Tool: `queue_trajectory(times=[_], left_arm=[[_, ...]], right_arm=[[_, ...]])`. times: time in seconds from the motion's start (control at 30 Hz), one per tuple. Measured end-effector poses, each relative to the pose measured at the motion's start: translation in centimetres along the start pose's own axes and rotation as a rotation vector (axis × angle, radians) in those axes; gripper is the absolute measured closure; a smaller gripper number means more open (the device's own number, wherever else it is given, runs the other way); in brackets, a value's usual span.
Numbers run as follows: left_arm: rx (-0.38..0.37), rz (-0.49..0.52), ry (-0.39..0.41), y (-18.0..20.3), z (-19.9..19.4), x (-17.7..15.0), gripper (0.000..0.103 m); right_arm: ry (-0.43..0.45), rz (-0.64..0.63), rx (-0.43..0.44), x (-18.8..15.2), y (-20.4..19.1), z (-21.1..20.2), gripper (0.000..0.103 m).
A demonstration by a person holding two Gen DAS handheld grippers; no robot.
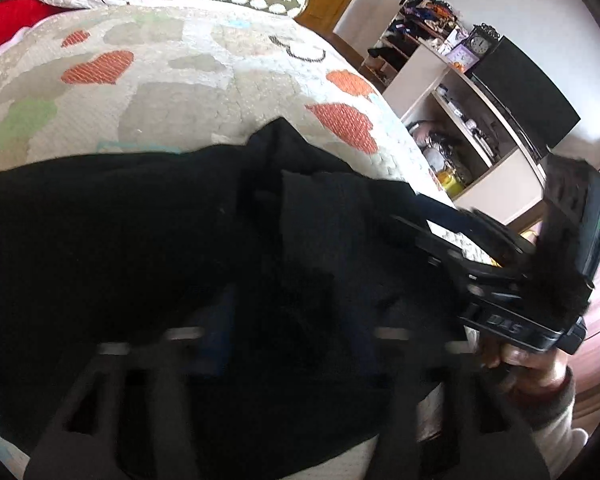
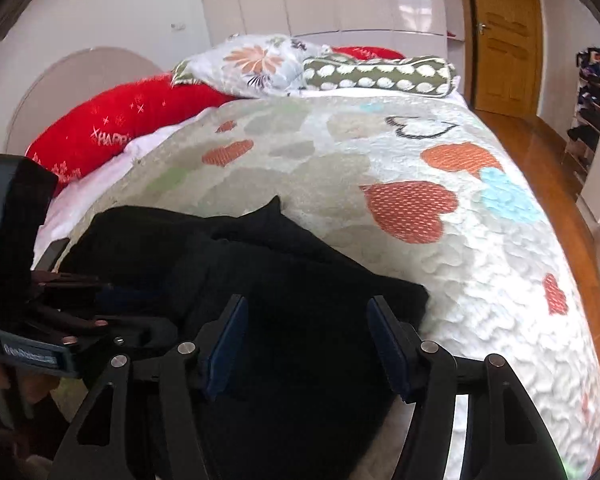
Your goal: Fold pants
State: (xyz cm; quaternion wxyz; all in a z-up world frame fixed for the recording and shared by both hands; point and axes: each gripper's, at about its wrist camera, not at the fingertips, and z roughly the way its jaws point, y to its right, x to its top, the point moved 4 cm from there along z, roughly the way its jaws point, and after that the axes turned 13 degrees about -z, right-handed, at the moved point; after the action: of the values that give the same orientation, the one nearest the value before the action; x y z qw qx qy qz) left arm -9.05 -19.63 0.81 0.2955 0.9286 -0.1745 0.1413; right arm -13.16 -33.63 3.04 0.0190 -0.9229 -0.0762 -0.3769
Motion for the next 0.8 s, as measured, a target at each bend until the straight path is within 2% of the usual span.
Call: queue_trajectory(times=[0.13,0.23,0.37,0.43,0.5,0.67,0.7,0.73,0.8], left_arm=[[-0.012,0.009,0.005,0.9,-1.3,-0.5,0.089],[-0.005,0.022,0.026,1.8,-2.9,-1.0,0.090],[0.048,0.026,0.030,1.3,-2.3,-1.9,0.090],[0.067,-0.030,0.020,-0.1,-1.3,-1.7,0.089],[0.051,-0.064,0.016,-0.6,-1.4,-1.4,0.084],[0.085,-0.033,0.061,0.1,-3.1,-1.4,0.078],[0.083,-0.033,0.074,0.3,-3.6,-1.3,0.074],[0.077,-0.033,0.084,0.5,-3.9,-1.1,0.064],[0.068,-0.030,0.113,0.9,-4.4,-0.5,0.051]], right_arm=[[0.023,-0.013,0.002,0.2,-0.8,-0.8,0.040],[0.033,-0.028,0.011,0.6,-1.2,-0.7,0.039],[-0.030,-0.036,-0.004,0.4,-1.4,1.8,0.039],[-0.057,-0.040,-0.010,0.3,-1.5,3.1,0.039],[-0.059,-0.054,-0.019,0.5,-1.7,2.9,0.039],[-0.051,-0.043,-0.055,0.0,-1.0,0.0,0.037],[-0.043,-0.040,-0.059,-0.3,-1.0,-0.8,0.036],[-0.034,-0.037,-0.063,-0.7,-1.1,-1.7,0.035],[-0.019,-0.026,-0.070,-1.6,-1.2,-3.4,0.035]])
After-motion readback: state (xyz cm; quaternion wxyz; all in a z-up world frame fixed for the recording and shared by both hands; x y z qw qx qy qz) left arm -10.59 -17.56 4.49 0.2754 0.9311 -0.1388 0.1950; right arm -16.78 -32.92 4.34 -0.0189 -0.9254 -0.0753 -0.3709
